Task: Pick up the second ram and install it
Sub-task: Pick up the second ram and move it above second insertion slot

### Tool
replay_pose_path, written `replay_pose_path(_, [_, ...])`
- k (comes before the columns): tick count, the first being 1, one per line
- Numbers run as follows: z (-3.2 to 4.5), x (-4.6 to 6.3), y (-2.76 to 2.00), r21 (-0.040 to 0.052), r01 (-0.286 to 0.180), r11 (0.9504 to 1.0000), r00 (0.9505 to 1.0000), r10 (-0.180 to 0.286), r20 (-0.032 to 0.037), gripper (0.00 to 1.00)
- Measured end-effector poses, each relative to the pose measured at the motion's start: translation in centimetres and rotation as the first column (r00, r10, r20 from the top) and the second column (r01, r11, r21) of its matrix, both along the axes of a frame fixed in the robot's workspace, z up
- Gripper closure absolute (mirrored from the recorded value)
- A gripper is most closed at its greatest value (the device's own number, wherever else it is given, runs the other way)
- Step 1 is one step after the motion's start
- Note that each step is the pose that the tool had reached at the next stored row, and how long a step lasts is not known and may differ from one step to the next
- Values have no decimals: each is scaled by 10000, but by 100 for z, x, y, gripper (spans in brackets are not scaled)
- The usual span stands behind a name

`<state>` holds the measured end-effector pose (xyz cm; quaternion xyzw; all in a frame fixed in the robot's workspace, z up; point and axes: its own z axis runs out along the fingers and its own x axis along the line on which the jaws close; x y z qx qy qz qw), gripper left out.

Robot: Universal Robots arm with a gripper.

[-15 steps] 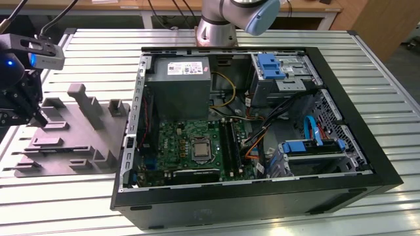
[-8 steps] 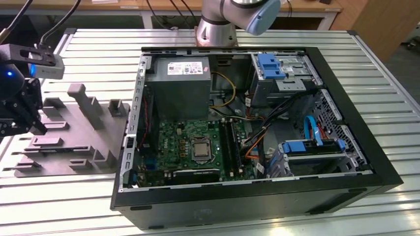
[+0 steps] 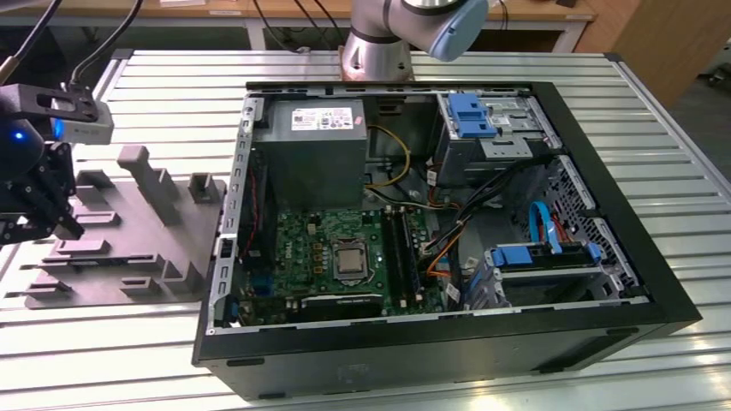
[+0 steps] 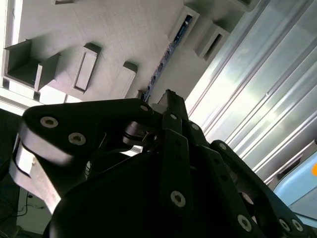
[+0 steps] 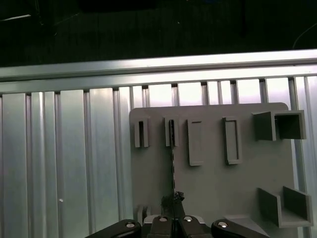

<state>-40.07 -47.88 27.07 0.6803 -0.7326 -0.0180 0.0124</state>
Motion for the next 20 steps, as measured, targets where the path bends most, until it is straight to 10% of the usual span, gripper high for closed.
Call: replay_pose_path(20, [-208,0,20,34,-69,10000,10000,69,25,90])
